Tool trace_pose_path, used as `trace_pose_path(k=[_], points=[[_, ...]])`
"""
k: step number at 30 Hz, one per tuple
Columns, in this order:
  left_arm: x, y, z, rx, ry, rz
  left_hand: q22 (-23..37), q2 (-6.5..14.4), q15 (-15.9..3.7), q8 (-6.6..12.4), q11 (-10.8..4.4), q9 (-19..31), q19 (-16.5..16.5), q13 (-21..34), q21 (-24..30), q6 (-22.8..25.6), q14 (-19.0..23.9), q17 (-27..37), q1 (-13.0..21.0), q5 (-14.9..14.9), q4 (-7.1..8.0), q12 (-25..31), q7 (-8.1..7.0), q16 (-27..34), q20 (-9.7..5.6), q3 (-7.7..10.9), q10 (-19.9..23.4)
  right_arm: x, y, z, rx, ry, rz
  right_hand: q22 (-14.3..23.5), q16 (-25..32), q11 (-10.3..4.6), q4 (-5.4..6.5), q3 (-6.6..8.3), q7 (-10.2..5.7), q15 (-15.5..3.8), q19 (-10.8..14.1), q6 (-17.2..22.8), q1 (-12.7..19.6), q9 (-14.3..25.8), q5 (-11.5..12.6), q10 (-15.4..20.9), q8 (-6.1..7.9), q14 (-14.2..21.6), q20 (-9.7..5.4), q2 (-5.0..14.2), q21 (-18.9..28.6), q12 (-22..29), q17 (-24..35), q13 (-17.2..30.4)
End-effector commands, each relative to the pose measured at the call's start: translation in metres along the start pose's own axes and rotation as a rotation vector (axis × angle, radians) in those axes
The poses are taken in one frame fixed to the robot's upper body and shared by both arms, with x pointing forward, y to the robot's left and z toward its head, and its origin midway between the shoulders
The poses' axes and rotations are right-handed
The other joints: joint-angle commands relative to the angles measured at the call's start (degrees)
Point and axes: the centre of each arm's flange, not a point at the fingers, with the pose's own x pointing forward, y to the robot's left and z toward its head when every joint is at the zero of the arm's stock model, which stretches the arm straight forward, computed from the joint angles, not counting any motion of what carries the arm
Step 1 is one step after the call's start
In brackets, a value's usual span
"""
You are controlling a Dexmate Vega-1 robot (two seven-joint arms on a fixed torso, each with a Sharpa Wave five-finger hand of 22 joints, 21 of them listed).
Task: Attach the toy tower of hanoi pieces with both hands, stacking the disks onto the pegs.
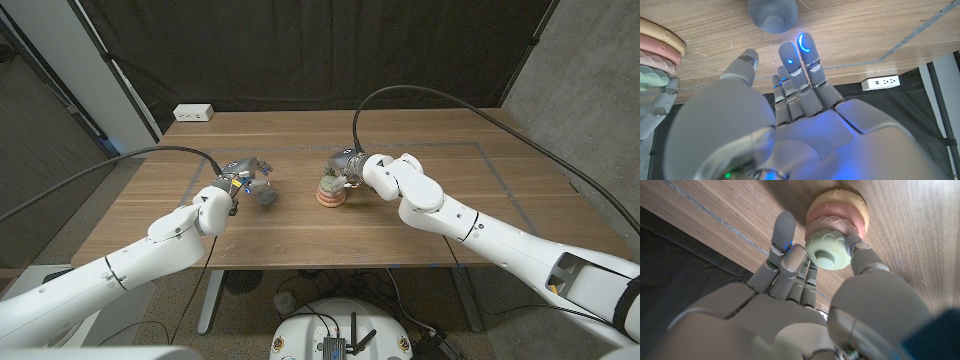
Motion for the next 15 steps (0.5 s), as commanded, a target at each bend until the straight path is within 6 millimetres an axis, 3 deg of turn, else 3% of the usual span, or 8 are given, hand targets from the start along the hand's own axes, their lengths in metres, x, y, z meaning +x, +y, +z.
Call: trace_pose_path(k=[1, 9, 15], points=[[0.0015, 0.0001, 0.0004, 0.005, -0.002, -0.004, 0.17, 0.18, -3.59, -0.23, -0.15, 0.21, 0.22, 0.22, 0.44, 0.6, 0.45, 0.16, 0.1, -0.2, 0.02, 0.01, -0.03, 0.41, -7.21, 0.34, 0.52, -0.0003, -0.0014, -0.0035, 0.001, 0.017, 0.023, 0.05, -0.34, -1.96, 0.97, -0.41, -0.83, -0.09, -0.42, -0.18, 2.94, 0.17, -0.08, 1.11, -0.34, -0.72, -1.58, 3.89, 0.2, -0.32, 0.21, -0.11], [0.0031, 0.0007, -0.0002, 0.008, -0.001, -0.005, 0.17, 0.14, -3.59, -0.2, -0.16, 0.23, 0.17, 0.22, 0.45, 0.7, 0.44, 0.15, 0.12, -0.21, -0.02, 0.03, -0.07, 0.42, -7.24, 0.4, 0.61, 0.0007, -0.0017, -0.004, -0.007, 0.024, 0.022, 0.21, -0.79, -0.96, 1.85, -2.38, -0.14, -0.1, -0.9, -3.84, -1.67, 0.12, -0.97, -1.73, -2.12, -1.86, -1.66, 0.63, -0.13, -0.57, 0.27, -0.57], [0.0041, 0.002, -0.0002, 0.008, -0.002, -0.001, 0.18, 0.12, -3.59, -0.2, -0.1, 0.24, 0.21, 0.22, 0.48, 0.72, 0.49, 0.2, 0.06, -0.21, 0.0, 0.01, -0.1, 0.49, -7.21, 0.43, 0.6, 0.0011, -0.0019, -0.0037, -0.016, 0.028, 0.019, 0.15, -0.97, -0.26, 2.06, -3.0, 0.45, -0.1, -1.43, -6.44, -3.71, 0.06, -1.76, -3.84, -3.32, -2.59, -1.7, -0.55, -0.7, -0.77, 0.28, -1.01]])
